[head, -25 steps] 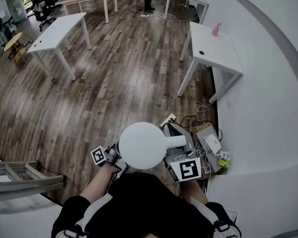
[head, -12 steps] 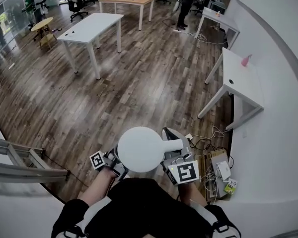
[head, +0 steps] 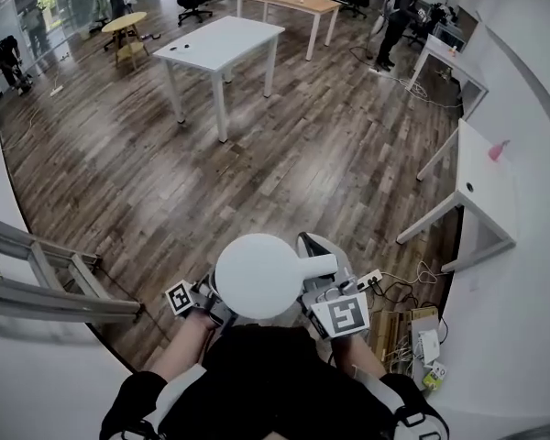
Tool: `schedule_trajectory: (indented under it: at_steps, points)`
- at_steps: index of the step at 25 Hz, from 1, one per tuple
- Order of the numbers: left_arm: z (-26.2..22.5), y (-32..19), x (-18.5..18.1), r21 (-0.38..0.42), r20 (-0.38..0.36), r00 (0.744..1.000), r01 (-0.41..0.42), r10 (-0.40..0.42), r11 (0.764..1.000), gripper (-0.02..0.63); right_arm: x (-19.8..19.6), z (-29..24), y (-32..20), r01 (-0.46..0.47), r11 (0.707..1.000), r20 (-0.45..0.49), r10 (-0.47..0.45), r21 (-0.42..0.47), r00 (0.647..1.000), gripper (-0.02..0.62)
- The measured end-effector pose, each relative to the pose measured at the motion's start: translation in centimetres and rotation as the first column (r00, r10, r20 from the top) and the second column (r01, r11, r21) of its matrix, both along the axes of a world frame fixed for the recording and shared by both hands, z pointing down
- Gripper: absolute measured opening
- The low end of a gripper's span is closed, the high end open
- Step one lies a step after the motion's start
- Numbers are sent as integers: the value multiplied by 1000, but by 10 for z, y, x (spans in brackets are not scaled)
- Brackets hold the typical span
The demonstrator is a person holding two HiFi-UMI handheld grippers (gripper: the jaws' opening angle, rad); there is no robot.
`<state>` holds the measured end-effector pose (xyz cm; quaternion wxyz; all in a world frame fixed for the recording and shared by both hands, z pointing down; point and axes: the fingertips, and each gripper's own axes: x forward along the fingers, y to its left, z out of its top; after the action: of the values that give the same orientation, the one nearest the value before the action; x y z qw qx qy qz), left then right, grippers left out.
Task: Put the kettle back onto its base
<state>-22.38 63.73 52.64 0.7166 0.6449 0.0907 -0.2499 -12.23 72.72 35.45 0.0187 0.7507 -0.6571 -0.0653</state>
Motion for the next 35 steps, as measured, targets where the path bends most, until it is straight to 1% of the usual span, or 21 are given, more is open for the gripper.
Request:
schedule_trajectory:
  at_steps: [3,6,12,15,19,21,23,27,31,35]
  points:
    - [2,-21,-17,-1,-1,998,55,-55,998,275,-16,0,-27,72,997,-3,-72,9,997,5]
    - [5,-34,-27,-12,-9,995,100,-100,995,275,-23,1,-47,112,994,-13,-112,-4,994,5]
    - [14,-64,-35,-28,10,984,178,-178,984,276,-29,10,-90,206,979,25,-205,-10,978,5]
    - [15,-91,-36,-27,11,973,231,-231,973,276,-25,11,-122,255,967,29,-255,-2,967,5]
    - [12,-135,-31,-22,26,953,303,-303,953,276,-7,15,-174,297,955,37,-296,-16,954,5]
    - [8,-156,-28,-17,24,942,335,-334,942,276,-5,8,-198,347,938,42,-347,14,937,5]
    - [4,-176,-21,-1,19,933,359,-359,933,276,2,3,-219,374,927,33,-375,35,926,5]
    - [1,-212,8,20,15,927,375,-376,927,276,33,1,-253,386,921,35,-387,46,921,5]
    - [-1,-244,38,21,10,921,389,-389,921,276,62,-1,-286,400,915,25,-401,55,916,5]
    - [-1,-271,60,19,11,912,410,-410,912,276,85,0,-317,426,903,39,-428,48,903,5]
